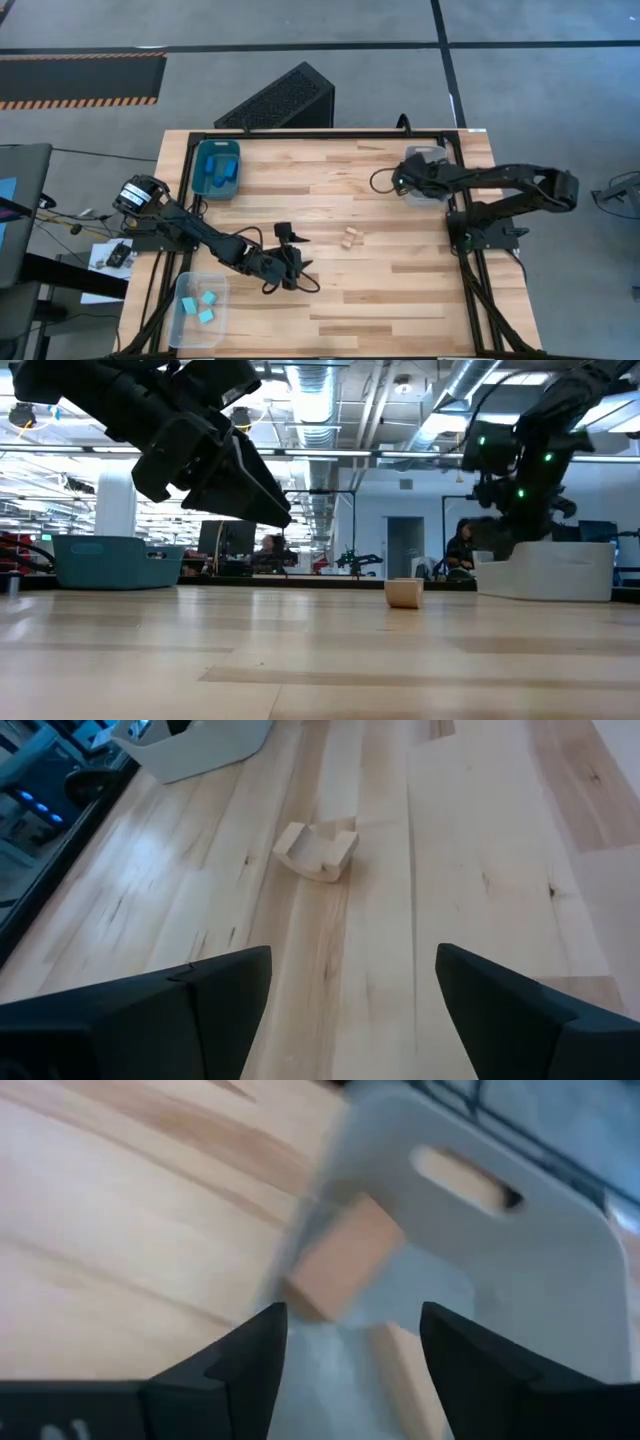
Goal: Sort & place blocks by color
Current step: Put the brown block into the grey bin
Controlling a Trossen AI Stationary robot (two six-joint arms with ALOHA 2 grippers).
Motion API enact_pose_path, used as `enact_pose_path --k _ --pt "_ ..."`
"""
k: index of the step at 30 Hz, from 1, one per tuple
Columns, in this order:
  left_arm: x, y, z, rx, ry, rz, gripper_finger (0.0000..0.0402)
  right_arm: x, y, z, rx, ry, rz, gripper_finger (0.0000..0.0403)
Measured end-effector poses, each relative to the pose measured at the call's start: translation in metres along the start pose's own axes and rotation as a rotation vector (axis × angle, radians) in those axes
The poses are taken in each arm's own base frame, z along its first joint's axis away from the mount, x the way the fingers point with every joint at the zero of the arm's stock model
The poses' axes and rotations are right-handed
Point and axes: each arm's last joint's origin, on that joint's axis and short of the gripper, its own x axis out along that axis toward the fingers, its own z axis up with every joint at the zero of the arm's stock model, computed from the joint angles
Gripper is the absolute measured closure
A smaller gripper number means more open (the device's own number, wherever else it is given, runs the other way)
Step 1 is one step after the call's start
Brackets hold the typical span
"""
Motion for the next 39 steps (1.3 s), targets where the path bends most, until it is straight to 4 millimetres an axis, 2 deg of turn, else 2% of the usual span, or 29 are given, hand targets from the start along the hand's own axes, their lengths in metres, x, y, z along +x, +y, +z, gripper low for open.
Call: enact_pose_path --k 5,10,14,17,20,23,29,33,36,39 --pt "0.0 0.001 0.0 -0.001 -0.003 0.036 0.0127 -0.036 0.021 -0.008 -0.07 -0.188 0.147 0.0164" --pt "0.0 0.001 0.0 -0.002 -0.003 0.036 0.0127 -0.074 0.044 -0.024 -0.169 -0.332 0.367 0.0172" --pt "0.0 0.001 0.0 -0.015 -0.004 0.036 0.0127 -0.092 0.06 -0.038 -0.241 -0.361 0.533 0.0173" --pt "0.0 0.001 0.0 -0.022 -0.004 0.033 0.0127 -0.1 0.081 -0.046 -0.244 -0.331 0.721 0.0173" --pt "0.0 0.001 0.0 -0.023 -0.004 0.032 0.0127 -0.098 0.102 -0.052 -0.225 -0.288 0.853 0.0173" --pt "0.0 0.001 0.0 -0.025 -0.004 0.032 0.0127 -0.092 0.116 -0.057 -0.184 -0.258 0.886 0.0173" --pt "0.0 0.001 0.0 -0.009 -0.003 0.027 0.0127 -0.069 0.132 -0.068 -0.196 -0.149 0.888 0.0173" --pt "0.003 0.004 0.0 -0.012 0.003 0.025 0.0127 -0.062 0.143 -0.07 -0.198 -0.129 0.958 0.0173" --pt "0.004 0.006 0.0 -0.026 0.009 0.015 0.0127 -0.056 0.147 -0.07 -0.194 -0.122 0.948 0.0174" --pt "0.005 0.007 0.0 -0.033 0.01 0.012 0.0127 -0.052 0.151 -0.068 -0.193 -0.106 0.952 0.019"
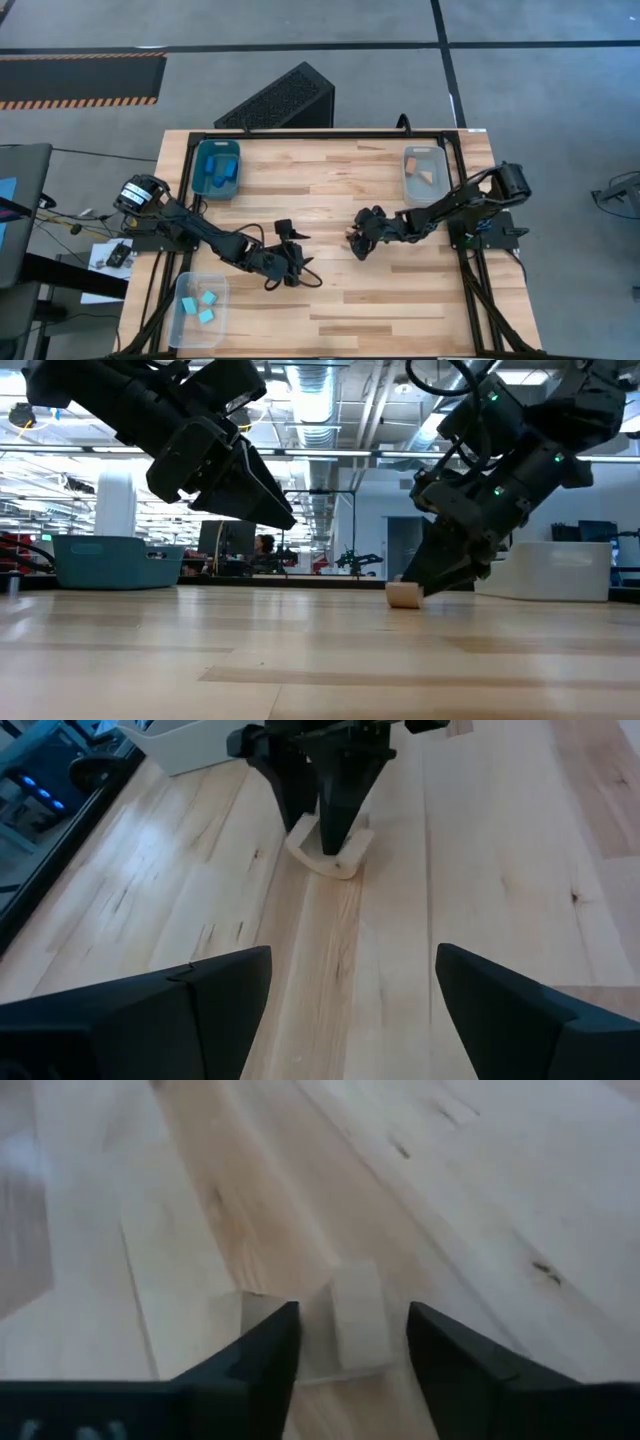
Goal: Sort & place blocks by color
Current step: Put the brown block into the grey bin
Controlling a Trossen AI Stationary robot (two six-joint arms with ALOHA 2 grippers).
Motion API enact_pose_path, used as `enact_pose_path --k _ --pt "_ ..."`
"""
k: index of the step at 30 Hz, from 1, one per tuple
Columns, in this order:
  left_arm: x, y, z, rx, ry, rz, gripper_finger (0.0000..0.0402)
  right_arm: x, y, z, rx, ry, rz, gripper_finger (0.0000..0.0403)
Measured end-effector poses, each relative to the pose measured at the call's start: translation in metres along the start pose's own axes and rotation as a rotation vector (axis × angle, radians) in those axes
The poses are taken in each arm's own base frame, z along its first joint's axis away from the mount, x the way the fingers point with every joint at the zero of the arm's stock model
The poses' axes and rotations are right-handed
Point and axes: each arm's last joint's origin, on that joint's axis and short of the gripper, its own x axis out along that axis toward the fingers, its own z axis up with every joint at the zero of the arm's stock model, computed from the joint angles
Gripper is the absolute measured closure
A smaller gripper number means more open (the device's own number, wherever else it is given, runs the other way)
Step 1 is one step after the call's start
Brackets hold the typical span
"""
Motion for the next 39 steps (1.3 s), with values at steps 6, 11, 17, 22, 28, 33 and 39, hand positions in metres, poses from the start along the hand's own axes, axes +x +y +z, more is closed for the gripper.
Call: enact_pose_path --k 6,11,17,22,28,33,39 --pt "0.0 0.0 0.0 0.003 0.004 0.0 0.0127 0.003 0.003 0.002 0.001 0.019 0.036 0.0296" --pt "0.0 0.0 -0.001 0.004 0.006 0.0 0.0127 -0.002 0.003 0.005 -0.012 0.018 0.038 0.0354" --pt "0.0 0.0 -0.001 -0.002 0.01 0.001 0.0127 -0.024 -0.002 0.018 -0.05 -0.019 -0.049 0.0354" --pt "0.001 0.001 -0.001 -0.023 0.006 0.006 0.0127 -0.063 -0.021 0.035 -0.078 -0.079 -0.265 0.035" --pt "0.003 0.004 0.0 -0.032 0.005 0.019 0.0127 -0.11 -0.05 0.044 -0.073 -0.17 -0.587 0.035" --pt "0.005 0.007 0.001 -0.054 0.003 0.028 0.0127 -0.125 -0.074 0.041 -0.014 -0.166 -0.806 0.035" --pt "0.006 0.009 0.001 -0.095 0.005 0.035 0.0127 -0.12 -0.1 0.029 0.097 -0.011 -0.996 0.035"
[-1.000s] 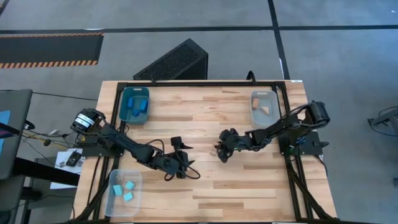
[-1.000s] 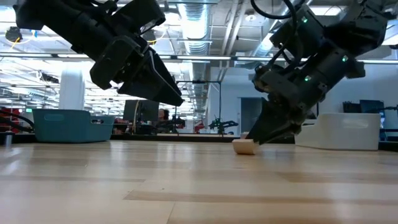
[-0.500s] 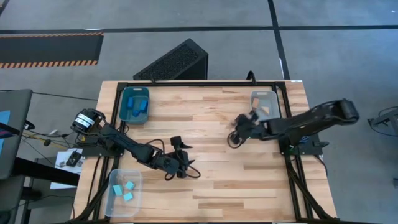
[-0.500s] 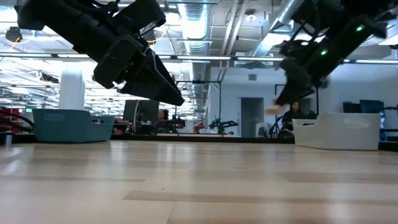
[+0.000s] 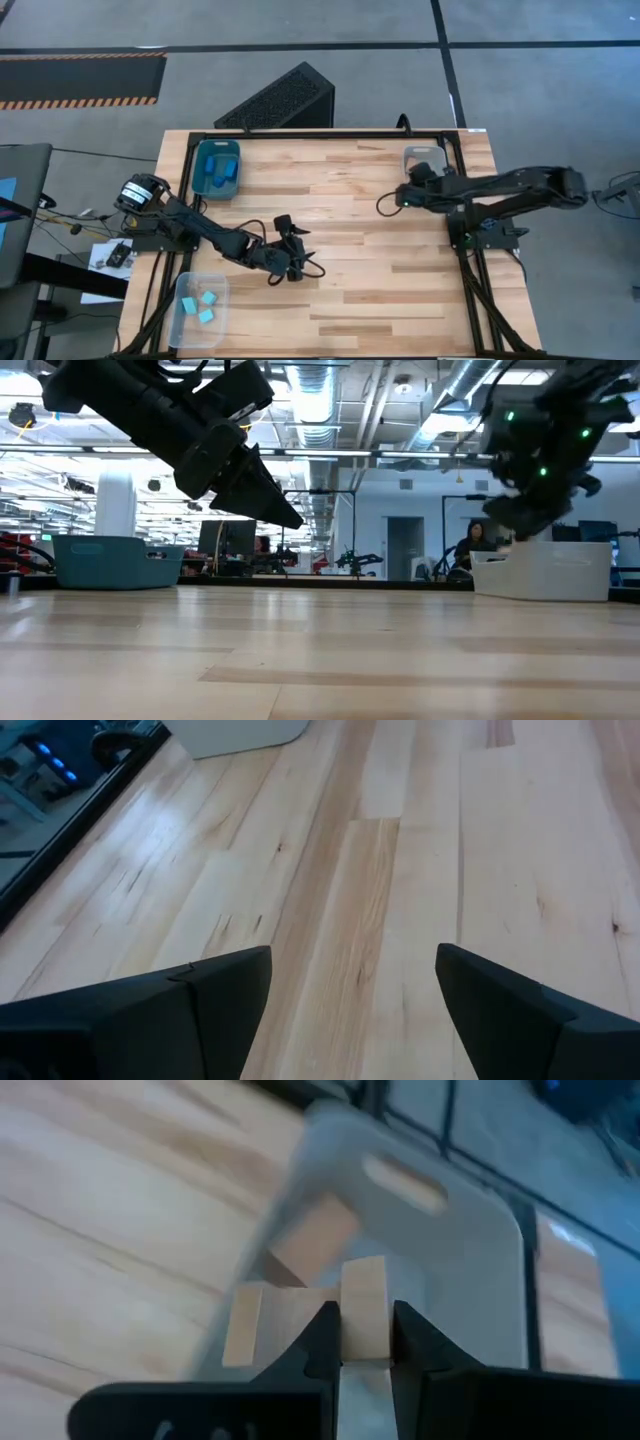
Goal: Sort & place blocks by color
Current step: Put the brown block into the grey bin, then return to Home Position
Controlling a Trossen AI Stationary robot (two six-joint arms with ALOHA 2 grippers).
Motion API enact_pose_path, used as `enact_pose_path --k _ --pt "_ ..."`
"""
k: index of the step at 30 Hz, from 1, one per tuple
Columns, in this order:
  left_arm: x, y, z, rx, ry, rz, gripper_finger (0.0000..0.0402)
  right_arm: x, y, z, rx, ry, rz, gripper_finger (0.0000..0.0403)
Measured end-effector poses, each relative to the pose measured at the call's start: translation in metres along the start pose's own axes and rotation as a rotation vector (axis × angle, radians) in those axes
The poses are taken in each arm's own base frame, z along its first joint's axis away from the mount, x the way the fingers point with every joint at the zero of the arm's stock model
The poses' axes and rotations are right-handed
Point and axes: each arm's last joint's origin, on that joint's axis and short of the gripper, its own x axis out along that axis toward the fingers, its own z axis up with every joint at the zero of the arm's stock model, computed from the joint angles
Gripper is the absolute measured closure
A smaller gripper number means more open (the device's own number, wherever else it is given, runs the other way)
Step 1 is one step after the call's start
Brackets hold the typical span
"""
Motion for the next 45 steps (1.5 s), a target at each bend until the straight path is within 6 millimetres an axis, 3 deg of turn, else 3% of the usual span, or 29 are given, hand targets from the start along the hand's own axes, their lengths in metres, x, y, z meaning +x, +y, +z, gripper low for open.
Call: enact_pose_path --k 7,13,20,27,32,38,41,45 --pt "0.001 0.001 0.0 -0.024 0.001 0.002 0.0127 0.019 0.009 -0.007 -0.052 0.139 -0.044 0.0338" --pt "0.006 0.008 0.0 -0.113 0.013 0.027 0.0127 0.028 0.011 -0.01 -0.071 0.19 -0.084 0.0269" --pt "0.007 0.01 0.0 -0.127 0.015 0.042 0.0127 0.024 0.013 -0.011 -0.095 0.142 -0.088 0.019" --pt "0.0 0.016 0.008 -0.167 -0.036 0.126 0.0127 0.009 0.02 -0.012 -0.109 0.021 -0.035 0.0183" --pt "-0.02 0.022 0.024 -0.198 -0.094 0.098 0.0127 -0.021 0.029 -0.004 -0.089 -0.137 0.183 0.02" --pt "-0.049 0.042 0.036 -0.204 -0.112 0.177 0.013 -0.068 0.056 0.012 -0.046 -0.326 0.667 0.0227" --pt "-0.057 0.051 0.029 -0.218 -0.118 0.18 0.0149 -0.089 0.073 0.008 -0.074 -0.43 0.911 0.025" --pt "-0.056 0.062 0.002 -0.255 -0.149 0.174 0.0195 -0.1 0.092 -0.006 -0.109 -0.498 1.163 0.0293"
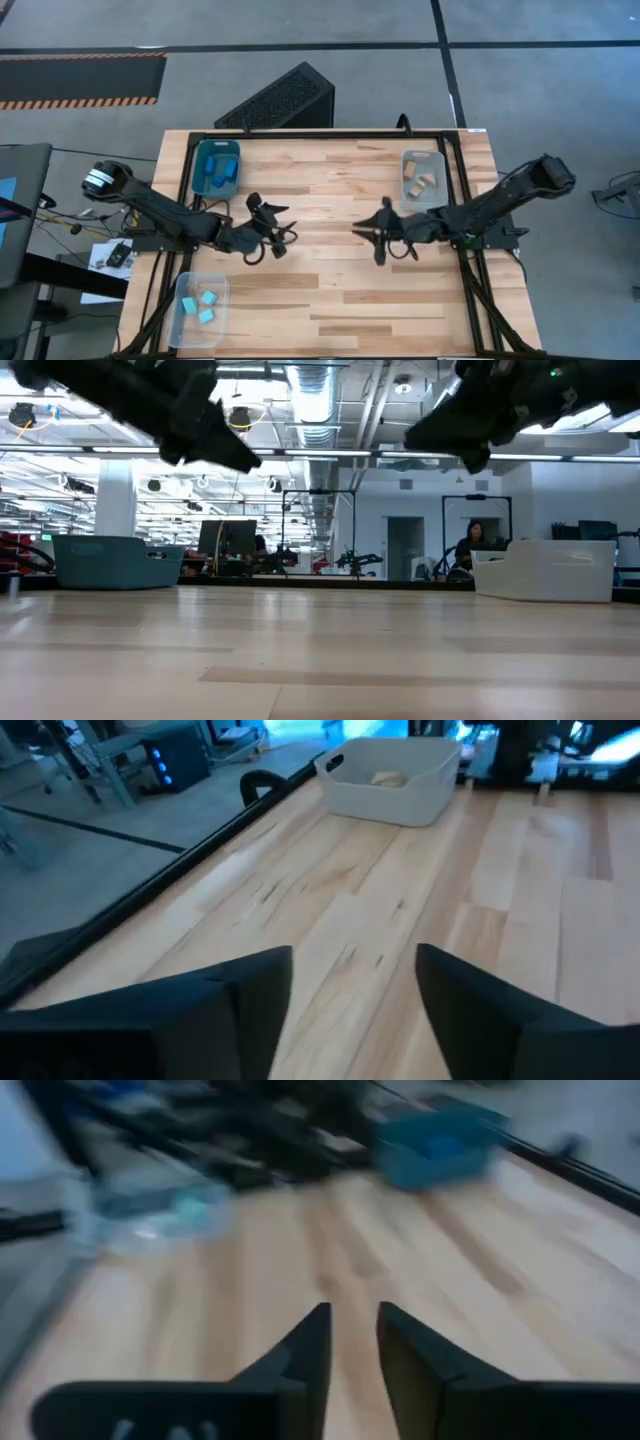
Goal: Sort & place blocks by color
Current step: Return to Home Position
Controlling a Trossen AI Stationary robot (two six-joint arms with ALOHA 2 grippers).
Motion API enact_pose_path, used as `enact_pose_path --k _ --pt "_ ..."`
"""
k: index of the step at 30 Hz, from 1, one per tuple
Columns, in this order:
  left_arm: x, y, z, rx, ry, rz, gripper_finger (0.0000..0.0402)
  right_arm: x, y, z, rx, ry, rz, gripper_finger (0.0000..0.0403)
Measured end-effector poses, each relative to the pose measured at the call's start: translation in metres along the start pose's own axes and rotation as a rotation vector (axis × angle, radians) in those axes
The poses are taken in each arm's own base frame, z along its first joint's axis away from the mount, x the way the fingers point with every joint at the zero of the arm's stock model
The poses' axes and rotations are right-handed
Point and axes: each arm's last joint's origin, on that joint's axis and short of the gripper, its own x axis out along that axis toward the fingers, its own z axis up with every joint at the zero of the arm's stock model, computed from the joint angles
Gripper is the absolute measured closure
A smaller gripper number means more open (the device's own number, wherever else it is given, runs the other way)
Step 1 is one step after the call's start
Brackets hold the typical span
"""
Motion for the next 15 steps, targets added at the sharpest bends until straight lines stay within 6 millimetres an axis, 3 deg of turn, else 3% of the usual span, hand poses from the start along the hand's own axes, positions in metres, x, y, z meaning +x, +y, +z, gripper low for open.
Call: enact_pose_path --k 6,9,15 --pt "0.005 0.032 -0.024 -0.118 -0.161 -0.138 0.0271 -0.001 0.009 -0.01 -0.162 -0.078 0.32 0.0363" --pt "-0.001 0.047 -0.02 -0.141 -0.25 -0.193 0.0305 -0.016 0.003 -0.003 -0.221 -0.148 0.39 0.0393" --pt "-0.027 0.071 -0.002 -0.084 -0.314 -0.164 0.0352 -0.054 -0.03 0.003 -0.19 -0.255 0.356 0.0385"
